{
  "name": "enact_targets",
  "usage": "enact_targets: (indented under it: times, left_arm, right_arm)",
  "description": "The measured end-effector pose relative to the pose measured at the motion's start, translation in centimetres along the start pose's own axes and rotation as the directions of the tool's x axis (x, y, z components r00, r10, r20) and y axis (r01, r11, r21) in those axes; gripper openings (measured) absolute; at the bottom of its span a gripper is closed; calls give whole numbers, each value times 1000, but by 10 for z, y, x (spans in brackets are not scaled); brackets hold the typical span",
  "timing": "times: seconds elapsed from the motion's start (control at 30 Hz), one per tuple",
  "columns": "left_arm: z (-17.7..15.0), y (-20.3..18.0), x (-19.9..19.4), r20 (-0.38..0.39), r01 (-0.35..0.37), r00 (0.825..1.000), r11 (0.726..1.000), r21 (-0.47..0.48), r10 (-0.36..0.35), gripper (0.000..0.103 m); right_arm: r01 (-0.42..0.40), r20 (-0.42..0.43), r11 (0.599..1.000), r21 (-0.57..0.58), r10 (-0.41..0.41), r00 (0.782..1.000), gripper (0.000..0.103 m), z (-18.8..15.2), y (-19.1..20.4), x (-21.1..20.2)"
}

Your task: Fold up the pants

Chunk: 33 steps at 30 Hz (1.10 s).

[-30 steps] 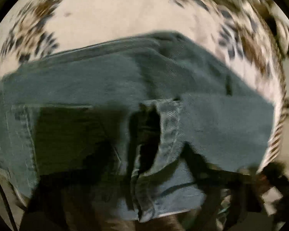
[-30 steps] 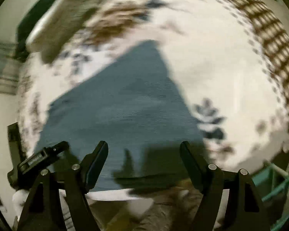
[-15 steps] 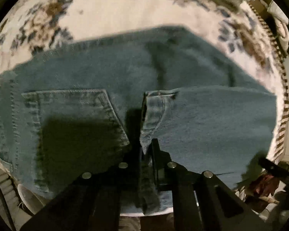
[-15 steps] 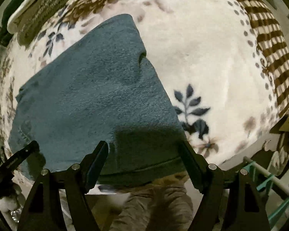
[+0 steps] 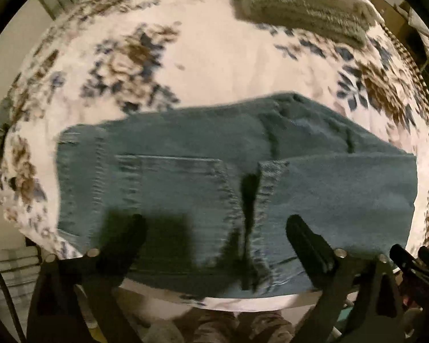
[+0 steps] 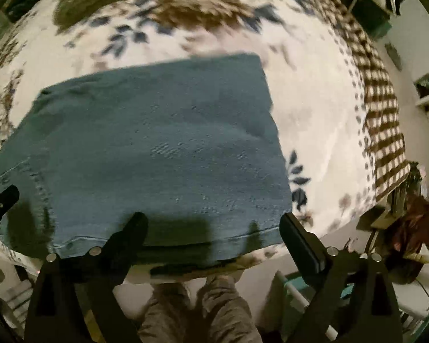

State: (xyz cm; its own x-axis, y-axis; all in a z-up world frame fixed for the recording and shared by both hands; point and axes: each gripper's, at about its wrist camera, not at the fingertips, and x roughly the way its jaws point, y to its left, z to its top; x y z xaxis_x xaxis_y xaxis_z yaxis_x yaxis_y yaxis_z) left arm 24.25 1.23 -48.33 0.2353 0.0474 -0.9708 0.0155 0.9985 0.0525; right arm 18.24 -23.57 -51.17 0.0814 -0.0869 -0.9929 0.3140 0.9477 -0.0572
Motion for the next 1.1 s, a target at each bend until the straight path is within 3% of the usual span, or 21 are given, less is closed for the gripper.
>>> enact_targets:
  times: [0.27,0.33,0.4,0.43,0.5,0.53,0.57,0.67,0.77,0.83,0.9,0.93,0.97,1.1]
  left_arm:
    - [-14,48,-20,31,-14,999,992,-129,18,100]
    - [-17,71,-15,26,45,999,973,-227,-40,100]
    - [-27,106,-8,42,142,990,926,-349,-136,100]
    - [-33,120,-3,56,158,987,906,-393,-149,100]
    - [-49,152,13,49,156,987,854,-497,-152,100]
    - [-57,166,22,45,161,985,820,-549,-164,100]
    - [-67,184,34,36,161,984,770,-618,-176,100]
    - [-84,214,58,19,145,981,673,-726,-191,98]
    - [-87,228,76,16,142,979,621,-771,-204,95]
    - [-85,233,88,-2,138,975,610,-780,-224,88]
    - [-84,236,105,-2,168,961,585,-794,-278,71]
    - [-84,236,110,1,173,957,573,-801,-288,69]
    - [-84,237,110,26,192,956,561,-805,-291,61]
    - [-84,231,91,69,208,967,603,-770,-245,27]
  right_arm:
    - [-26,71,999,-44,29,997,97,1,40,-41]
    - [-43,58,997,-63,47,997,97,3,54,-39]
    - [-52,39,995,-80,56,998,97,5,68,-34]
    - [-59,24,994,-93,61,998,97,6,77,-29]
    - [-82,-5,989,-122,82,997,97,8,96,-21]
    - [-83,-14,987,-137,82,997,97,8,105,-18]
    - [-90,-32,983,-158,86,996,97,9,117,-15]
    - [-92,-52,970,-223,82,995,97,9,146,-11]
    - [-88,-51,958,-274,76,996,97,6,170,-11]
    - [-86,-59,952,-294,72,996,97,4,183,-9]
    - [-88,-69,951,-295,71,995,97,3,191,-6]
    - [-91,-77,951,-294,71,994,97,2,195,-5]
    - [-95,-89,952,-289,73,993,97,2,198,-2]
    - [-93,-102,955,-280,67,993,97,0,205,2]
